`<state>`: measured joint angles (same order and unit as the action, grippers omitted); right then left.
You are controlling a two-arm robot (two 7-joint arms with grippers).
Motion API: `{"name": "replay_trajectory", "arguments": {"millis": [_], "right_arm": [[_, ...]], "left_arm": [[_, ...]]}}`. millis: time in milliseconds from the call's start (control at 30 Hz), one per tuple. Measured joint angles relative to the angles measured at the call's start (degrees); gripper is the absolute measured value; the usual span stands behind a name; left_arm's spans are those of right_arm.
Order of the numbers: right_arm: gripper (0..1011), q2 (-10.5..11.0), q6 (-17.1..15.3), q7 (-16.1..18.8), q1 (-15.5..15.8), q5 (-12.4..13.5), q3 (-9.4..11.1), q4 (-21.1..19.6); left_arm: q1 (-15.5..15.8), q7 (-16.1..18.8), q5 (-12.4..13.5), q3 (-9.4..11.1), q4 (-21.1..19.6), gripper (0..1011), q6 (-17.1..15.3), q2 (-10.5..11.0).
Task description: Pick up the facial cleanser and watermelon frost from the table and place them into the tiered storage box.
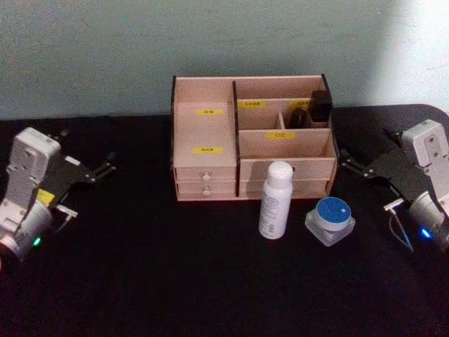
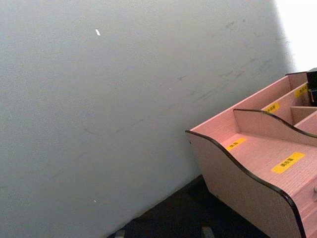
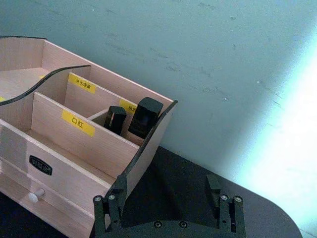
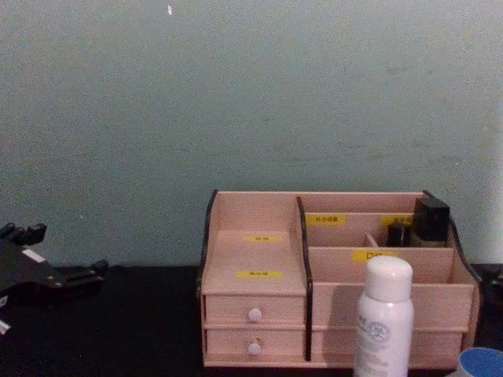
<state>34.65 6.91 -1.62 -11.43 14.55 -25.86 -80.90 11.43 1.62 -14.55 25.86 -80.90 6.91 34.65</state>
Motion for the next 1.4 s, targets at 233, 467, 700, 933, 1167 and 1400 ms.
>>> {"name": "replay_trajectory", "arguments": {"millis": [233, 467, 700, 933, 1167, 1400], "right_arm": [[1003, 0.0, 0.0, 0.0, 0.0, 0.0, 0.0, 0.0], [1002, 0.0, 0.0, 0.0, 0.0, 0.0, 0.0, 0.0], [1003, -0.36, 0.58, 1.43, 0.06, 0.97, 1.01, 0.51], [1002, 0.88, -0.32, 6.9, 1.57, 5.84, 3.83, -1.64], [1002, 4.21, -2.73, 13.55, 5.53, 11.93, 6.92, -7.39], [1003, 7.78, -4.1, 21.34, 9.3, 16.1, 8.48, -12.57]], "left_arm": [[0.0, 0.0, 0.0, 0.0, 0.0, 1001, 0.0, 0.0], [0.0, 0.0, 0.0, 0.0, 0.0, 1001, 0.0, 0.0], [0.0, 0.0, 0.0, 0.0, 0.0, 1002, 0.0, 0.0], [0.0, 0.0, 0.0, 0.0, 0.0, 1001, 0.0, 0.0], [0.0, 0.0, 0.0, 0.0, 0.0, 1001, 0.0, 0.0], [0.0, 0.0, 0.0, 0.0, 0.0, 1001, 0.0, 0.0]]}}
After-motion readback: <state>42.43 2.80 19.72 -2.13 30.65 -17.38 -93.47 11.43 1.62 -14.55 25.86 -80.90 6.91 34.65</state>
